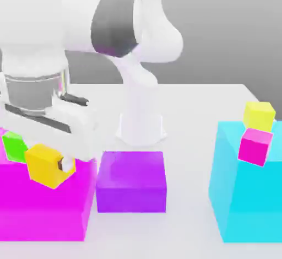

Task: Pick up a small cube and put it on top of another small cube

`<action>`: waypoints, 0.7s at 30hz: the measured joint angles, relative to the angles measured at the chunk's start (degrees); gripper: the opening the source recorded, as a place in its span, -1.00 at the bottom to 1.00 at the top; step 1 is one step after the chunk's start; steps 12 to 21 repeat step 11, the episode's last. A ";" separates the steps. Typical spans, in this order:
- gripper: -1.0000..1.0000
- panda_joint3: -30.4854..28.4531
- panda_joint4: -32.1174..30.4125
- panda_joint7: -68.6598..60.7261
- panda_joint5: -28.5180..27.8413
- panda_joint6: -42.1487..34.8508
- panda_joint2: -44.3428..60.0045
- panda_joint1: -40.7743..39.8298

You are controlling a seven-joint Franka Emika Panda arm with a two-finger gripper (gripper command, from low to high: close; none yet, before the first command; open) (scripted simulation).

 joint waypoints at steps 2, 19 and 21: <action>-1.00 -1.15 0.61 1.03 -0.32 -4.73 -4.14 -1.66; 1.00 -2.58 -4.10 1.55 -0.26 -0.60 -4.72 -3.37; 1.00 -2.58 -4.10 1.55 -0.26 -0.60 -4.72 -3.37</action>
